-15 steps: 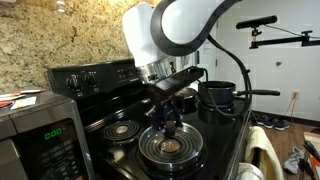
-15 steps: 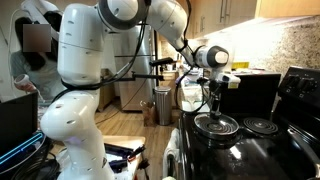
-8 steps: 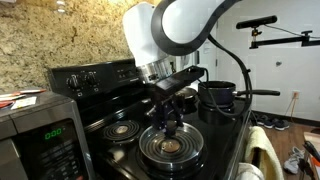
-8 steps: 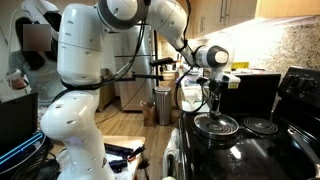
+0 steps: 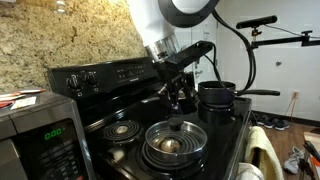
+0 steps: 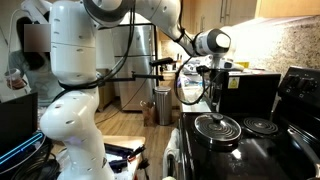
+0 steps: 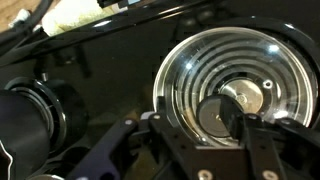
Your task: Take the spatula out of the pot, put it on the counter then pick the lid on the stove and put it on the pot
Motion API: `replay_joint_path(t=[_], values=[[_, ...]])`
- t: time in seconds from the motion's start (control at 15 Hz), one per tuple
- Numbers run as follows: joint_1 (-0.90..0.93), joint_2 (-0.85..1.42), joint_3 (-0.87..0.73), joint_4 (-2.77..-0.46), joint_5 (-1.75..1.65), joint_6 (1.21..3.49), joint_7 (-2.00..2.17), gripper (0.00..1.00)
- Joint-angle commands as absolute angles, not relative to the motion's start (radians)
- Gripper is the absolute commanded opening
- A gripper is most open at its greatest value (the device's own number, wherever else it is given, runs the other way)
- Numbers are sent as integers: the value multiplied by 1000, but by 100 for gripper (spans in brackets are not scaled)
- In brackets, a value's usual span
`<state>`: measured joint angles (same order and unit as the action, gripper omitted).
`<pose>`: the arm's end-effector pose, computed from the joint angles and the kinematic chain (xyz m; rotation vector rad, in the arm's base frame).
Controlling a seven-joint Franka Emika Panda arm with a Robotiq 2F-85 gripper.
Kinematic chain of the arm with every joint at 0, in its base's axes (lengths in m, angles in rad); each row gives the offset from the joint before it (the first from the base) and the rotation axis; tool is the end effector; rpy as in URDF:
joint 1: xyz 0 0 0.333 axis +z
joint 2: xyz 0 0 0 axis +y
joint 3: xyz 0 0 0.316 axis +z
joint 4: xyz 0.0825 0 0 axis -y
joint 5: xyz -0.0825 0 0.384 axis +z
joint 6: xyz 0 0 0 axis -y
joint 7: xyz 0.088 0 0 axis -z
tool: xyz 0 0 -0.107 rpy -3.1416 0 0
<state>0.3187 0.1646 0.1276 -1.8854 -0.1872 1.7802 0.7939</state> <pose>0.5211 0.2288 0.4025 2.8255 -0.4021 -0.1824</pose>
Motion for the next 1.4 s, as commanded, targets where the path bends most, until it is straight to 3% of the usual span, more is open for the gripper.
replay_joint_path(t=[0.0, 0.07, 0.13, 0.27, 0.33, 0.93, 1.33], values=[[295, 143, 148, -1883, -196, 1746, 751, 88], [294, 144, 149, -1884, -190, 1753, 744, 93], [297, 153, 148, -1883, -190, 1765, 781, 74], [297, 153, 150, -1883, -190, 1765, 776, 87], [297, 153, 150, -1883, -190, 1765, 776, 100], [253, 161, 141, -1940, 11, 1981, 744, 100], [242, 167, 136, -1946, 5, 1973, 737, 100]])
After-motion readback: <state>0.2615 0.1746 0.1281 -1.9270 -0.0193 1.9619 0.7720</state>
